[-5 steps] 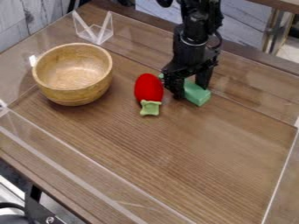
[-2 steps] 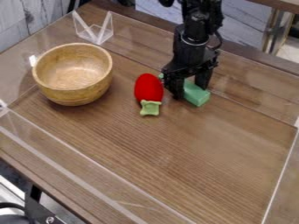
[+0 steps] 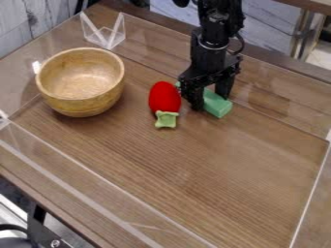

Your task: Put the green stick in the brown bowl

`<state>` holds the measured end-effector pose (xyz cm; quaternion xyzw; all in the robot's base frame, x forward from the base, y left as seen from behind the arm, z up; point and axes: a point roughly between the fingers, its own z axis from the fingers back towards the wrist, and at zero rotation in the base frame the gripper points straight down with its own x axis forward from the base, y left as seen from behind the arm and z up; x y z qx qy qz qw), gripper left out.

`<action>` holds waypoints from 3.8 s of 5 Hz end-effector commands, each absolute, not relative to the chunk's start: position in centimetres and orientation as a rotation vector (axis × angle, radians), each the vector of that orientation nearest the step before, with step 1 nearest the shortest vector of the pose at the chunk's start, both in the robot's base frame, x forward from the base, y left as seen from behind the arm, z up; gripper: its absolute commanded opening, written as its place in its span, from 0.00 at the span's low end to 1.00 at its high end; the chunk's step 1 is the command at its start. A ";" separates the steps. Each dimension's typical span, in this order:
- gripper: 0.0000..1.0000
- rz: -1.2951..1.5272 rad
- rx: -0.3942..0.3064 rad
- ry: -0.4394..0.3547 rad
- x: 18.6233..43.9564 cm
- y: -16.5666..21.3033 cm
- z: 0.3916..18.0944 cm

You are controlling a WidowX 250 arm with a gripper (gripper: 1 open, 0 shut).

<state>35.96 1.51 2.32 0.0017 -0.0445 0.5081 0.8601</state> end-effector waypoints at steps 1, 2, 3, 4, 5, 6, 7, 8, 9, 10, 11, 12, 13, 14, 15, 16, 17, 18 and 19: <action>0.00 1.047 -0.023 -0.121 36.4 2.0 4.4; 0.00 1.049 -0.036 -0.111 36.4 2.1 5.3; 0.00 1.053 -0.071 -0.097 36.4 2.4 7.0; 0.00 1.059 -0.122 -0.086 36.5 2.7 9.3; 0.00 1.069 -0.195 -0.072 36.5 3.5 12.5; 0.00 1.087 -0.256 -0.058 36.4 4.6 15.4; 0.00 1.119 -0.284 -0.058 36.7 5.3 16.3; 0.00 1.145 -0.289 -0.064 37.1 5.0 15.9; 0.00 1.157 -0.288 -0.072 37.1 4.5 15.4; 0.00 1.173 -0.288 -0.079 36.9 4.1 14.9; 0.00 1.177 -0.291 -0.084 37.0 3.7 14.5; 0.00 1.179 -0.297 -0.087 36.9 3.5 14.3; 0.00 1.178 -0.304 -0.088 36.9 3.3 14.3; 0.00 1.178 -0.311 -0.087 37.0 3.1 14.3; 0.00 1.176 -0.319 -0.085 36.9 2.9 14.4; 0.00 1.174 -0.327 -0.084 36.9 2.8 14.5; 0.00 1.190 -0.313 -0.099 35.1 5.3 14.6; 0.00 1.215 -0.302 -0.114 33.4 7.8 14.8; 0.00 1.261 -0.288 -0.134 31.7 11.3 14.6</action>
